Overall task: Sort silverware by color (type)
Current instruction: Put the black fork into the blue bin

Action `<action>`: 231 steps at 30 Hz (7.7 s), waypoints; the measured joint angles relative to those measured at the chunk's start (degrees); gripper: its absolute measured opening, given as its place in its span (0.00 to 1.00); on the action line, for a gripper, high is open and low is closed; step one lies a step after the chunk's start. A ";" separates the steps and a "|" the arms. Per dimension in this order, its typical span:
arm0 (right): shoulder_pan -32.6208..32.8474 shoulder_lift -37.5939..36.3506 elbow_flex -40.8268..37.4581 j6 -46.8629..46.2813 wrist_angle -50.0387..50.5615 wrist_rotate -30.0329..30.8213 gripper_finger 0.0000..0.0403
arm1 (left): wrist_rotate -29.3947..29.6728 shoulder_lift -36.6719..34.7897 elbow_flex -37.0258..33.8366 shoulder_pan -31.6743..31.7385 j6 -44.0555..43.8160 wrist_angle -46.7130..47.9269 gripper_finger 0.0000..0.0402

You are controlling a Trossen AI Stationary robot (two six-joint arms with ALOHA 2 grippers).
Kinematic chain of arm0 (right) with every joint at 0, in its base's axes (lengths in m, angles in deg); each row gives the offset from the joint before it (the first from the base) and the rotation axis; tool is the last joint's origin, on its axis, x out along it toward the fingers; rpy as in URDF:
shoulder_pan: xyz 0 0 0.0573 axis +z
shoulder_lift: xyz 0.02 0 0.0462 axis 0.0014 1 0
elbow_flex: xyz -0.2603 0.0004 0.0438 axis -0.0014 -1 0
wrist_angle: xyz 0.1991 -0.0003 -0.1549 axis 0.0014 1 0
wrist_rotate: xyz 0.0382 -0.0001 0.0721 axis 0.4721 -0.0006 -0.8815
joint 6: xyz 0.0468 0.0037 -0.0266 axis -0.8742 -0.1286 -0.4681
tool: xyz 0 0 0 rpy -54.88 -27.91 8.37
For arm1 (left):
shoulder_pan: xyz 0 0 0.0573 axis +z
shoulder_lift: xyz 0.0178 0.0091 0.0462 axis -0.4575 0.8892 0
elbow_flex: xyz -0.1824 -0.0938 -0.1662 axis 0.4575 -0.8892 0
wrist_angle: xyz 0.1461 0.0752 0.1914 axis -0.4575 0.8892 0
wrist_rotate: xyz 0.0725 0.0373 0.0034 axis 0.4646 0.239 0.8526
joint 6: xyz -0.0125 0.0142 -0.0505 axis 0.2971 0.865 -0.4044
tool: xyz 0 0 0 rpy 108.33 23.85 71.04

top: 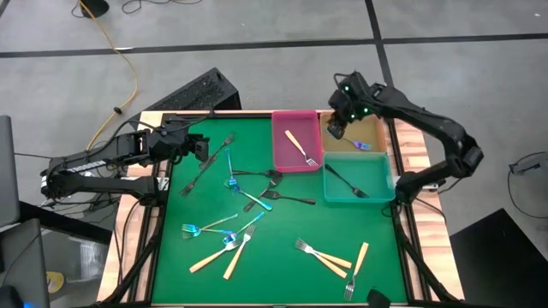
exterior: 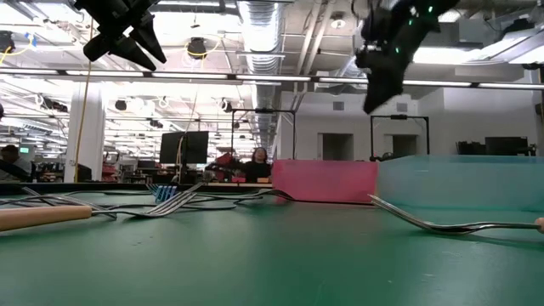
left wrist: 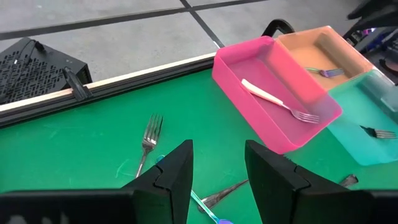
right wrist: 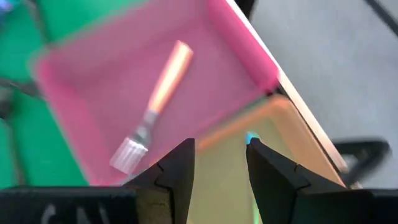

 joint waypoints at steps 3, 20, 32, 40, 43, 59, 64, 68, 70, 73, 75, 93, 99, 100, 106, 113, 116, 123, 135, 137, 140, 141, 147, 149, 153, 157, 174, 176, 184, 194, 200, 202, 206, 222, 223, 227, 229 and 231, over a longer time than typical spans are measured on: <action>5.15 -1.62 0.00 -2.45 -1.99 -0.04 0.41 | 0.01 0.00 0.00 0.00 0.01 0.00 0.32; 28.09 -0.29 -0.02 -23.65 -15.78 0.39 0.41 | -0.01 0.00 0.01 -0.01 2.89 -0.02 0.32; 42.67 7.09 -0.05 -35.17 -14.47 3.75 0.41 | -2.78 -0.01 -0.01 -0.02 7.01 0.09 0.32; 51.80 11.24 0.03 -44.07 -13.39 4.02 0.41 | -3.21 0.00 -0.01 -0.02 7.98 0.22 0.32; 55.03 12.21 0.04 -47.82 -12.13 4.00 0.41 | -3.21 0.00 -0.01 -0.02 8.00 0.22 0.32; 68.77 15.54 -0.06 -65.38 -1.27 6.64 0.41 | -3.16 0.00 -0.01 -0.02 7.54 0.17 0.32; 69.97 17.91 -0.09 -65.22 -2.43 8.13 0.41 | -2.96 0.00 -0.01 -0.02 7.55 0.15 0.32; 68.31 20.09 -0.03 -58.92 -3.60 8.12 0.41 | -2.90 0.00 -0.01 -0.02 7.55 0.15 0.32; 66.27 21.15 0.07 -56.00 -3.69 8.12 0.41 | -2.86 0.02 -0.01 -0.02 7.61 0.13 0.32; 62.00 22.90 0.08 -51.00 -4.06 8.08 0.41 | -2.83 0.14 -0.01 -0.02 7.63 -0.08 0.32; 59.30 23.49 0.05 -48.16 -4.67 8.08 0.41 | -2.86 0.31 -0.01 -0.02 7.64 0.02 0.32; 44.36 27.72 0.13 -31.29 -16.80 9.17 0.49 | -4.89 5.03 -0.01 -0.06 7.58 -0.05 0.32; 42.81 28.84 0.14 -28.48 -21.69 9.42 0.58 | -4.89 5.10 -0.01 -0.06 6.29 0.00 0.32; 42.68 29.03 0.13 -28.06 -22.28 9.39 0.59 | -4.89 5.12 -0.01 -0.06 6.09 0.00 0.32; 42.65 29.02 0.13 -23.04 -23.47 9.45 0.59 | -5.26 5.11 -0.01 -0.06 4.86 0.04 0.32; 41.79 29.02 0.13 -20.41 -23.56 9.51 0.59 | -5.26 5.11 -0.01 -0.08 3.23 0.04 0.32; 41.77 29.02 0.13 -19.90 -23.58 10.56 0.59 | -5.28 5.11 -0.01 -0.08 3.11 0.02 0.32; 41.84 31.46 -0.07 -19.87 -22.88 11.05 0.59 | -5.22 5.11 -0.01 -0.08 2.94 0.02 0.32; 41.71 37.79 5.55 -20.14 -13.27 11.01 0.59 | -5.13 5.66 0.02 -0.06 3.02 -0.03 0.32; 41.59 38.16 6.64 -20.33 -11.01 11.03 0.59 | -5.20 5.66 0.02 -0.08 3.02 -0.12 0.32; 41.51 39.23 7.73 -20.35 -9.13 11.01 0.57 | -5.20 5.70 0.02 -0.08 2.97 -0.06 0.32; 41.51 39.26 8.03 -20.35 -8.74 10.98 0.56 | -5.21 5.70 0.02 -0.08 2.97 -0.04 0.32; 41.57 39.77 8.35 -20.59 -7.93 10.95 0.44 | -5.26 5.70 0.02 -0.08 2.88 -0.02 0.32; 41.60 39.78 8.35 -21.24 -7.59 10.87 0.39 | -5.26 5.70 0.02 -0.08 2.82 -0.04 0.32; 41.60 39.80 8.33 -24.17 -6.99 10.87 0.30 | -5.31 5.70 0.02 -0.08 2.80 -0.03 0.32; 41.60 39.83 8.28 -26.53 -6.72 10.86 0.22 | -5.85 5.70 0.02 -0.08 2.78 -0.02 0.32; 42.08 40.26 11.88 -29.58 -4.83 10.20 0.07 | -6.00 5.70 0.02 -0.08 3.26 -0.02 0.32; 42.08 40.42 13.19 -29.58 -4.12 10.22 0.07 | -6.03 5.70 0.02 -0.08 3.31 -0.02 0.32; 41.82 40.37 16.96 -29.58 -1.20 10.68 0.07 | -6.00 5.70 0.02 -0.08 3.45 -0.02 0.32; 43.25 40.26 17.03 -30.04 0.07 10.74 0.07 | -5.94 5.70 0.02 -0.08 4.64 0.00 0.32; 44.23 40.13 17.07 -30.02 0.43 10.61 0.07 | -5.94 5.70 0.02 -0.08 5.45 0.00 0.32; 44.24 40.13 17.11 -30.00 1.27 10.43 0.07 | -5.95 5.70 0.02 -0.08 6.04 0.00 0.32; 44.08 38.26 17.15 -29.43 3.27 10.04 0.07 | -5.93 5.70 0.02 -0.08 6.12 -0.01 0.32; 41.46 24.23 17.16 -26.62 -8.11 10.96 0.07 | -10.92 5.68 -0.01 -0.24 10.75 -3.79 0.32; 41.30 23.20 17.21 -26.52 -10.68 11.12 0.07 | -11.58 5.68 -0.01 -0.37 12.16 -5.22 0.32; 40.16 19.60 17.22 -26.34 -16.08 13.91 0.07 | -13.67 5.57 -0.01 -1.02 15.28 -11.74 0.32; 39.53 18.10 17.18 -25.93 -18.56 14.14 0.07 | -14.27 5.57 -0.01 -1.06 15.78 -14.45 0.32; 39.17 16.39 17.18 -24.12 -24.13 13.97 0.07 | -15.37 5.58 -0.01 -1.04 16.63 -18.29 0.32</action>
